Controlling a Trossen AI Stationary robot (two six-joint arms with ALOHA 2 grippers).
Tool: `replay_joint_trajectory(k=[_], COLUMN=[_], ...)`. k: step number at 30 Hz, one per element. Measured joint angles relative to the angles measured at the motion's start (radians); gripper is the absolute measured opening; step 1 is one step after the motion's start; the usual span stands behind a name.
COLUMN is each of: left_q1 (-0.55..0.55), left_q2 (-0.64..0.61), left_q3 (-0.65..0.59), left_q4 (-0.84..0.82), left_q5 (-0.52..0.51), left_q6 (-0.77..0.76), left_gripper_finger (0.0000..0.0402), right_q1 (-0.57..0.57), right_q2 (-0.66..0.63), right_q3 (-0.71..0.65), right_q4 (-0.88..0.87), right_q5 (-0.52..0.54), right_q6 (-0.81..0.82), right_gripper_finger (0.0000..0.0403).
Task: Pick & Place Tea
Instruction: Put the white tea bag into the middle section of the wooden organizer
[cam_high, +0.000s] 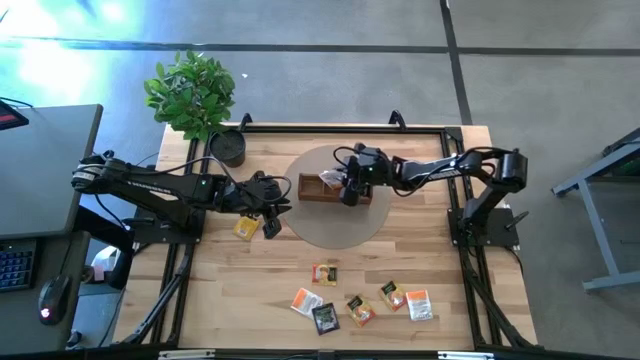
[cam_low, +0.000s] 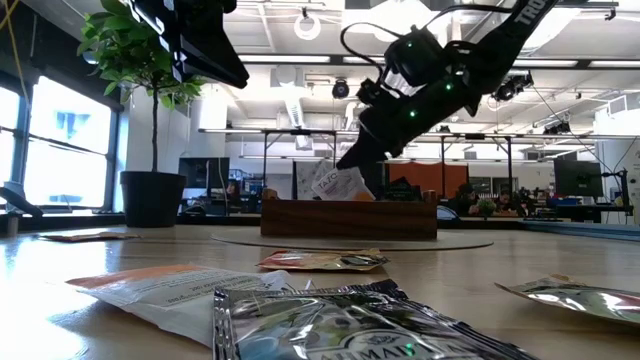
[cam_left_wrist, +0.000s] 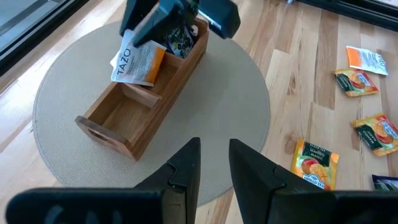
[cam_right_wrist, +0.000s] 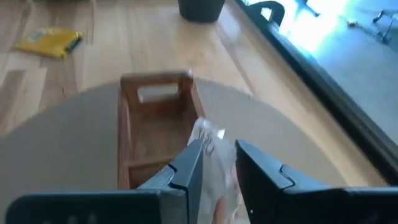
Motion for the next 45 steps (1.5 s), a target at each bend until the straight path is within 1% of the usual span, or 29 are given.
replay_joint_trajectory(k=[5,13,15,19,22,28,31,33,36,42,45], left_q1=[0.000,0.000,0.000,0.000,0.000,0.000,0.000,0.000,0.000,0.000,0.000], left_q2=[0.000,0.000,0.000,0.000,0.000,0.000,0.000,0.000,0.000,0.000,0.000], left_q3=[0.000,0.000,0.000,0.000,0.000,0.000,0.000,0.000,0.000,0.000,0.000], left_q4=[-0.001,-0.001,-0.001,-0.001,-0.001,-0.004,-0.006,-0.008,-0.008,-0.008,-0.007], left_q5=[0.000,0.001,0.001,0.001,0.001,0.005,0.008,0.008,0.008,0.009,0.009], left_q6=[0.000,0.000,0.000,0.000,0.000,0.000,0.000,0.000,0.000,0.000,0.000], left_gripper_finger=[0.0083,0.0083,0.0083,0.0083,0.0083,0.0083,0.0083,0.0083,0.0083,0.0083,0.0083], right_q1=[-0.002,-0.002,-0.002,-0.002,0.000,0.002,0.012,0.025,0.052,0.068,0.066], right_q2=[-0.001,-0.001,-0.001,-0.006,-0.018,-0.030,-0.031,-0.031,-0.031,-0.030,-0.030], right_q3=[0.000,0.000,0.000,0.000,0.000,0.001,0.001,0.001,0.001,0.001,0.001], right_q4=[0.030,-0.006,-0.008,0.011,0.025,0.017,0.018,0.018,0.031,0.032,0.017], right_q5=[0.000,0.000,0.000,0.018,0.012,0.013,0.017,0.041,0.115,0.129,0.132], right_q6=[-0.003,-0.003,-0.004,-0.012,-0.011,0.046,0.115,0.135,0.135,0.137,0.138], right_gripper_finger=[0.0062,0.0010,0.0003,0.0004,0.0003,0.0002,0.0004,0.0002,0.0003,0.0002,0.0009])
